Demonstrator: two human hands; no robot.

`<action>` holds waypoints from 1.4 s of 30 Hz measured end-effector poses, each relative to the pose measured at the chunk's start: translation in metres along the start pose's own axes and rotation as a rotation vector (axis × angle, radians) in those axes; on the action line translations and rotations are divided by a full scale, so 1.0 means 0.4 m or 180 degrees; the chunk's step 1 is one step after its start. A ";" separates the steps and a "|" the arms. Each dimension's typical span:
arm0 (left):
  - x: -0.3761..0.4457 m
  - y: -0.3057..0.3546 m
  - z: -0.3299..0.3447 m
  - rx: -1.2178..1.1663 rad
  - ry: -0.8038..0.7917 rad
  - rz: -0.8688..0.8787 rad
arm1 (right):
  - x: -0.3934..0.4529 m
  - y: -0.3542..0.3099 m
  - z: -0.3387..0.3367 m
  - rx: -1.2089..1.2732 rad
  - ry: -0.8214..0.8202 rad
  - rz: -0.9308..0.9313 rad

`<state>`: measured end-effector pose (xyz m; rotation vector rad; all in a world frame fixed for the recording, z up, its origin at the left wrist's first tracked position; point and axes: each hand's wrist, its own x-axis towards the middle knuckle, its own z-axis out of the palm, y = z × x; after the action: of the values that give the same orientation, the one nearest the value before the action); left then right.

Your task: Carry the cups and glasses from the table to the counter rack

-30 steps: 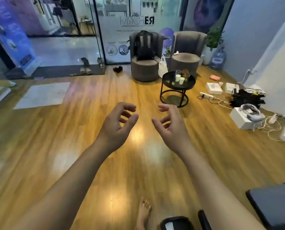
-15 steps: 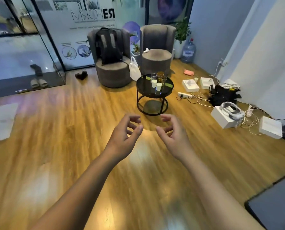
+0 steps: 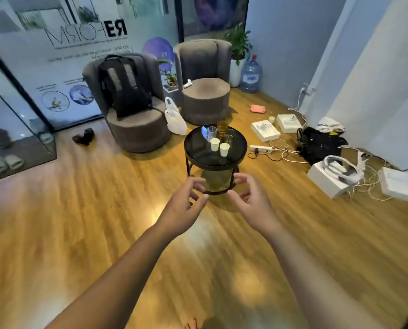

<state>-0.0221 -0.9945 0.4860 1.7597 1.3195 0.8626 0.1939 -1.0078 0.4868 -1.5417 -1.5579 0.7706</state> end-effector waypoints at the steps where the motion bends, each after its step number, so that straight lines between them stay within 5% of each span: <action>1: 0.058 -0.026 -0.007 -0.0008 -0.0089 -0.0047 | 0.049 0.001 0.008 -0.0015 0.0041 0.0085; 23: 1.221 -0.496 0.258 -0.0053 -0.0704 -0.1192 | 1.191 0.519 0.070 -0.0248 -0.0232 0.1186; 36: 1.590 -1.107 0.650 0.0603 -0.0629 -0.1504 | 1.439 1.216 0.398 -0.0129 -0.0279 0.1703; 42: 1.668 -1.197 0.727 0.1046 -0.0383 -0.1156 | 1.527 1.359 0.513 -0.0032 -0.0253 0.1626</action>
<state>0.1679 -0.3141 -0.0234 1.7021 1.7026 0.3470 0.3284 -0.3400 -0.0099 -1.9676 -1.2279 1.1137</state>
